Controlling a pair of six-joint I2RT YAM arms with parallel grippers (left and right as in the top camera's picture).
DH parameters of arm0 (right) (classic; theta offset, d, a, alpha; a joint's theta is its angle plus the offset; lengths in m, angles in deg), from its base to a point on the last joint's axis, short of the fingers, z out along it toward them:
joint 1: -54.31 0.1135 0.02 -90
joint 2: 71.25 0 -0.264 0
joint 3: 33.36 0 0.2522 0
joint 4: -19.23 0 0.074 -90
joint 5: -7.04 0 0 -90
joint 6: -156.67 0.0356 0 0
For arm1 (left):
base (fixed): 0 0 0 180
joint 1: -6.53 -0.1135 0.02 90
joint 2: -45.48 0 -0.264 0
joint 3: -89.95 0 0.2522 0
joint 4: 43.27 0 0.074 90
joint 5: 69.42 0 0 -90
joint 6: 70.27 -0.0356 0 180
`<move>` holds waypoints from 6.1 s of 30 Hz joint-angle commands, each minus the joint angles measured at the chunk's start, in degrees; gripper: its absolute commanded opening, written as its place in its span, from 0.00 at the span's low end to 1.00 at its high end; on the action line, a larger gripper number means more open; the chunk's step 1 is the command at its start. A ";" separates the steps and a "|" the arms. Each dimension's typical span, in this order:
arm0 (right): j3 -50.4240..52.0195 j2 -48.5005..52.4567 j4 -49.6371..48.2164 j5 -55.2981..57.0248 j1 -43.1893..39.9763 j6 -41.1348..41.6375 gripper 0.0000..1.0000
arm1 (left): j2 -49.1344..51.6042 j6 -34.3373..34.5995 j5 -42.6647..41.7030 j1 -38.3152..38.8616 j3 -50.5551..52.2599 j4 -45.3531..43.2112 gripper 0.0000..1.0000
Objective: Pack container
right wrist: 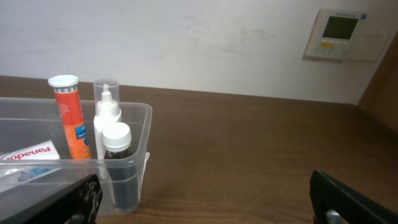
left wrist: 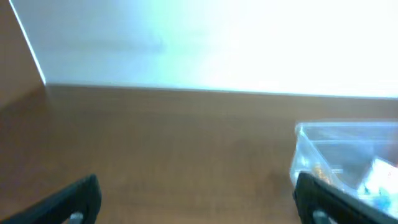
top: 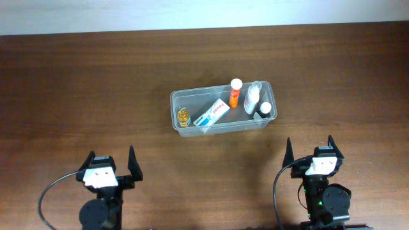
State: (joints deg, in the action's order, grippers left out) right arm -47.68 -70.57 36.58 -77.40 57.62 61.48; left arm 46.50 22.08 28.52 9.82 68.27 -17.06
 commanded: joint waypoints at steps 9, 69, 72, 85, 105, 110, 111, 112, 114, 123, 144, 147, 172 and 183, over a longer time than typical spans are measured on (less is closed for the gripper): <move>0.24 -0.33 0.48 0.28 -0.33 -0.39 0.98 | -0.74 -5.22 -5.33 -0.57 7.39 -7.91 0.99; 0.24 -0.33 0.48 0.28 -0.33 -0.39 0.98 | -0.72 -5.22 -5.62 -0.57 7.39 -7.87 0.99; 0.24 -0.33 0.48 0.28 -0.33 -0.39 0.98 | -0.72 -5.22 -5.62 -0.57 7.39 -7.87 0.99; 0.24 -0.33 0.48 0.28 -0.33 -0.39 0.98 | -0.72 -5.22 -5.62 -0.57 7.39 -7.87 0.99; 0.24 -0.33 0.48 0.28 -0.33 -0.39 0.98 | -0.72 -5.22 -5.62 -0.57 7.39 -7.87 0.99; 0.24 -0.33 0.48 0.28 -0.33 -0.39 0.99 | -0.72 -5.22 -5.62 -0.57 7.39 -7.87 0.99; 0.24 -0.33 0.48 0.28 -0.33 -0.39 0.98 | -0.72 -5.22 -5.62 -0.57 7.39 -7.87 1.00; 0.24 -0.33 0.48 0.28 -0.33 -0.39 0.98 | -0.72 -5.22 -5.62 -0.57 7.39 -7.87 1.00; 0.24 -0.33 0.48 0.28 -0.33 -0.39 0.98 | -0.72 -5.22 -5.62 -0.57 7.39 -7.87 0.99; 0.24 -0.33 0.48 0.28 -0.33 -0.39 0.98 | -0.72 -5.22 -5.62 -0.57 7.39 -7.87 0.99; 0.24 -0.33 0.48 0.28 -0.33 -0.39 0.98 | -0.72 -5.22 -5.62 -0.57 7.39 -7.87 0.99; 0.24 -0.33 0.48 0.28 -0.33 -0.39 0.98 | -0.72 -5.22 -5.62 -0.57 7.39 -7.87 1.00; 0.24 -0.33 0.48 0.28 -0.33 -0.39 0.98 | -0.72 -5.22 -5.62 -0.57 7.39 -7.87 1.00; 0.24 -0.33 0.48 0.28 -0.33 -0.39 0.98 | -0.72 -5.22 -5.62 -0.57 7.39 -7.87 0.99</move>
State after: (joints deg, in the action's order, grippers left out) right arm -47.68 -70.57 36.58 -77.40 57.62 61.48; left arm 46.28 17.75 23.76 9.56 75.37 -25.01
